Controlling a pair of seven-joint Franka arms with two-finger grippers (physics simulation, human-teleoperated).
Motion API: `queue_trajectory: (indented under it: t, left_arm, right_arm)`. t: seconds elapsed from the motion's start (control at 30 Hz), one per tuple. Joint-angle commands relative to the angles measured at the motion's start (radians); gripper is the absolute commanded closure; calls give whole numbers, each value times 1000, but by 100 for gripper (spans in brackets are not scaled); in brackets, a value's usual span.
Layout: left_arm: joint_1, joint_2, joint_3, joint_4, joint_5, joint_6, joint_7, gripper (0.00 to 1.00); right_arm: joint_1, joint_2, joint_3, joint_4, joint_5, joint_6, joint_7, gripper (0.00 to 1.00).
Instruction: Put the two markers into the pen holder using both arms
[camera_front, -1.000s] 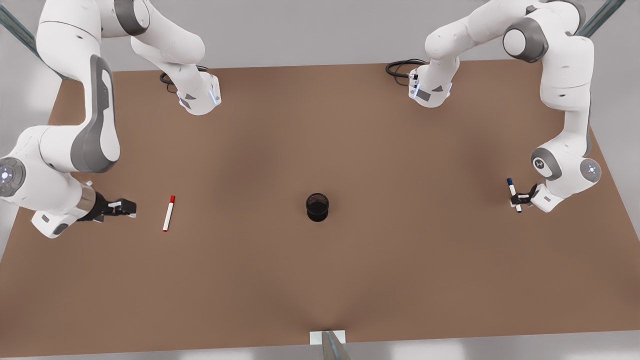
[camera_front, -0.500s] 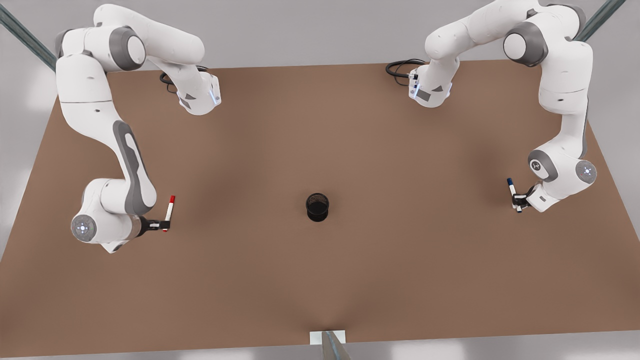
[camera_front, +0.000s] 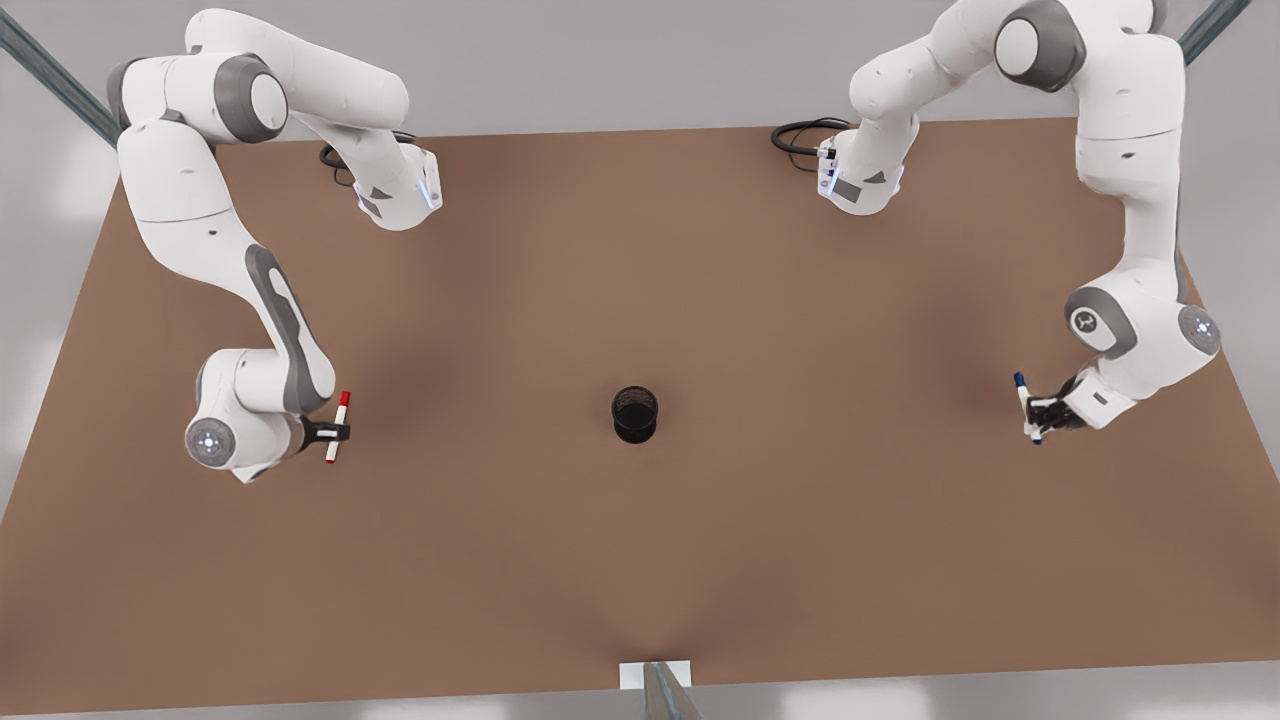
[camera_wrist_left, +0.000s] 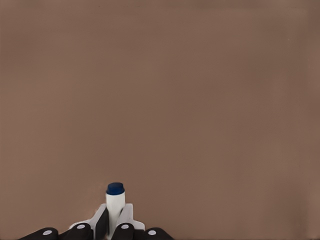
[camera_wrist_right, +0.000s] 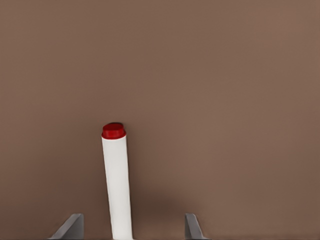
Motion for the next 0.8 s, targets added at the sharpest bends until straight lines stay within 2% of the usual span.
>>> queue_trajectory:
  t: [0.0,0.03,0.1,0.17,0.27,0.33,0.4,0.5,0.57,0.6,0.67,0.77]
  left_arm:
    - [-2,-32,-84,20,-273,-207,19,79]
    - [-3,-27,-172,55,-368,-207,21,79]
    - [-69,22,-250,135,-563,-200,22,79]
    - [-201,50,-250,198,-643,-121,24,79]
    - [-448,126,-252,269,-745,186,113,79]
    - [-519,129,-249,267,-934,221,370,79]
    - [-580,136,-249,266,-1021,274,491,79]
    - [-661,151,-250,267,-1117,369,591,79]
    - [-678,172,-250,283,-1150,379,616,79]
    - [-698,188,-250,292,-1158,389,617,79]
    - [-717,222,-250,316,-1158,421,633,79]
    - [-755,245,-250,318,-1158,496,682,79]
  right_arm:
    - [-3,-1,-1,-11,-7,39,93,19]
    - [-3,1,0,-13,-16,39,93,21]
    - [8,-1,0,-16,-17,34,114,22]
    - [13,2,2,-14,-19,36,122,25]
    - [26,8,3,-11,-20,39,136,27]
    - [36,15,5,-2,-20,47,136,29]
    - [34,22,5,-4,-20,57,137,31]
    - [26,30,5,-2,-20,59,136,39]
    - [25,36,5,-2,-20,60,136,41]
    - [25,36,3,-2,-20,60,136,44]
    - [25,36,3,-2,-20,60,136,58]
    - [26,34,3,6,-20,54,134,63]
